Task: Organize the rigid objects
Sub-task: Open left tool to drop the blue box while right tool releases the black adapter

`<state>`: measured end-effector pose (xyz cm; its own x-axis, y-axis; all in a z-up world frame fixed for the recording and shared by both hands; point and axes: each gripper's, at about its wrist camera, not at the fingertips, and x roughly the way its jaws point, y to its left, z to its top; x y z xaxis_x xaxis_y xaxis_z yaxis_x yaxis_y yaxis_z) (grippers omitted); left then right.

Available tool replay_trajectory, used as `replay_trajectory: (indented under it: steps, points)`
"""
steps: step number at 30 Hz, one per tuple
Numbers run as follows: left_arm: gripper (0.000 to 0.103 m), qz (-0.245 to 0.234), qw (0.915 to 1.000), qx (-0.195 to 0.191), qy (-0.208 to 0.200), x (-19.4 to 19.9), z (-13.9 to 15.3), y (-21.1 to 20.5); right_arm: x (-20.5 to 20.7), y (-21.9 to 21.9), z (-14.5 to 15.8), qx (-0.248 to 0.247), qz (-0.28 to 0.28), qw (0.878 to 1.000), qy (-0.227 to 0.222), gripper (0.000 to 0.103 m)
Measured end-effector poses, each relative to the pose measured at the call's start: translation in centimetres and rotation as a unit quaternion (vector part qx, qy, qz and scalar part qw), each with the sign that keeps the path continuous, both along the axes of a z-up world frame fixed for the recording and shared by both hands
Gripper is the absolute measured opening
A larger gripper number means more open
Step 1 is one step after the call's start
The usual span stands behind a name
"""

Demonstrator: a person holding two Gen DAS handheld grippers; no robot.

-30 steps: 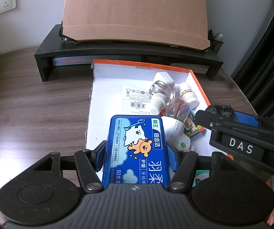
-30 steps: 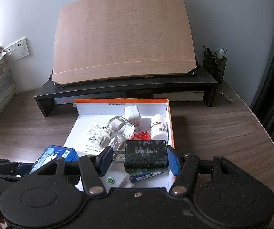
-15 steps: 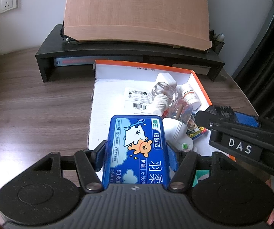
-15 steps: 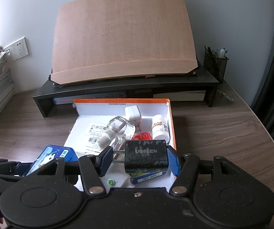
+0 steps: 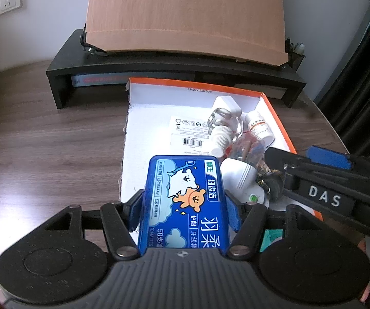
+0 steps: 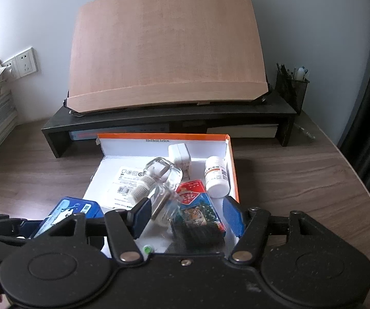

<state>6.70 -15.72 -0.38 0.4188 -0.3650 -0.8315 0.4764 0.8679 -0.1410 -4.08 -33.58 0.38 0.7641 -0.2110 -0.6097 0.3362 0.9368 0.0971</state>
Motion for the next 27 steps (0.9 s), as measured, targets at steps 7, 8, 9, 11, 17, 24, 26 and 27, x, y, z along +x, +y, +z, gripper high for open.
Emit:
replay_trajectory:
  steps: [7, 8, 9, 11, 17, 24, 26, 27]
  points:
    - [0.063, -0.004, 1.0, 0.003, 0.006, -0.1, -0.4, 0.2, -1.7, 0.1, 0.9, -0.009, -0.017, 1.0, -0.013, 0.075]
    - [0.063, -0.006, 1.0, 0.003, 0.006, 0.0, -0.5, 0.1, -2.0, 0.1, 1.0, -0.01, -0.022, 1.0, -0.016, 0.075]
    - [0.063, -0.008, 0.9999, 0.003, 0.006, 0.0, -0.6, 0.1, -2.3, 0.1, 1.2, -0.01, -0.027, 0.999, -0.018, 0.075]
    - [0.063, -0.015, 0.9997, 0.004, 0.017, 0.2, -1.0, -0.1, -2.8, 0.2, 1.5, -0.012, -0.032, 0.999, -0.022, 0.076]
    - [0.079, -0.03, 0.9991, -0.009, 0.028, -0.4, -1.0, 0.0, -4.9, 0.8, 2.3, -0.024, -0.051, 0.998, -0.029, 0.077]
    - [0.087, -0.022, 0.9995, -0.011, 0.018, -1.5, 0.5, 1.6, -7.1, 2.2, 3.1, -0.028, -0.062, 0.997, -0.034, 0.078]
    - [0.092, -0.019, 0.9997, -0.007, 0.012, -2.1, 1.3, 2.1, -7.9, 2.6, 3.3, -0.028, -0.065, 0.997, -0.036, 0.079]
    - [0.094, -0.019, 0.9998, -0.005, 0.009, -2.4, 1.7, 2.3, -8.3, 2.8, 3.4, -0.027, -0.066, 0.997, -0.036, 0.08]
